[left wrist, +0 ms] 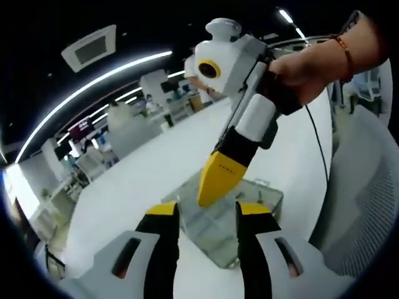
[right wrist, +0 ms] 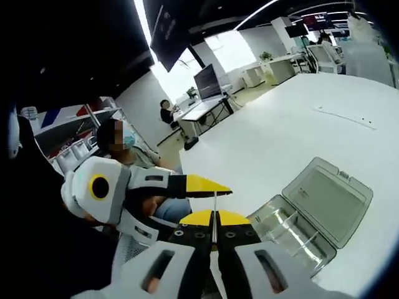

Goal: Insert the divider into the dual guide fixture by aligning both edges with the guide slots and pushing it downward to the bottom, including one-sided entry, uneven engagement, binding, and posture correction.

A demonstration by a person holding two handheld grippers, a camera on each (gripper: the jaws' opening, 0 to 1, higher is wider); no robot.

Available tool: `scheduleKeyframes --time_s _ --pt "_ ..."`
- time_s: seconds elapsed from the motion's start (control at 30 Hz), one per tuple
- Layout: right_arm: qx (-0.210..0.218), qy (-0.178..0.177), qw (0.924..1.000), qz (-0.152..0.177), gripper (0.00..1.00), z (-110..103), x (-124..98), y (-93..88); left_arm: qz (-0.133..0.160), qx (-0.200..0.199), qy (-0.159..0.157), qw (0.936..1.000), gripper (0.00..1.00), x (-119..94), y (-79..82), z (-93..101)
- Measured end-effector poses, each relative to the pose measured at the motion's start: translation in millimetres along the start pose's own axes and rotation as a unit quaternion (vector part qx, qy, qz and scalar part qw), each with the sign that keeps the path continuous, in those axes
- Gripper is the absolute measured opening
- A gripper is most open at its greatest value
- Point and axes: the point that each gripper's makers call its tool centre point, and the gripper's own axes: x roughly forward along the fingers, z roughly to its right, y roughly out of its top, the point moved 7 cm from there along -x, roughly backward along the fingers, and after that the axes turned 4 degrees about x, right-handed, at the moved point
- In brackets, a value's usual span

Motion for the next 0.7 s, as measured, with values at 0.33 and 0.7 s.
scheduleKeyframes --time_s 0.33,0.7 --pt "-0.032 -0.015 0.9992 -0.021 0.0 -3.6 1.3 -2.3 -0.018 0.009 0.003 0.9998 0.34 -2.0 -6.1 3.0" --pt "-0.11 -0.05 0.9918 -0.043 0.0 9.5 -0.6 10.8 -0.026 -0.044 0.022 0.9985 0.41 -7.6 -17.2 -8.4"
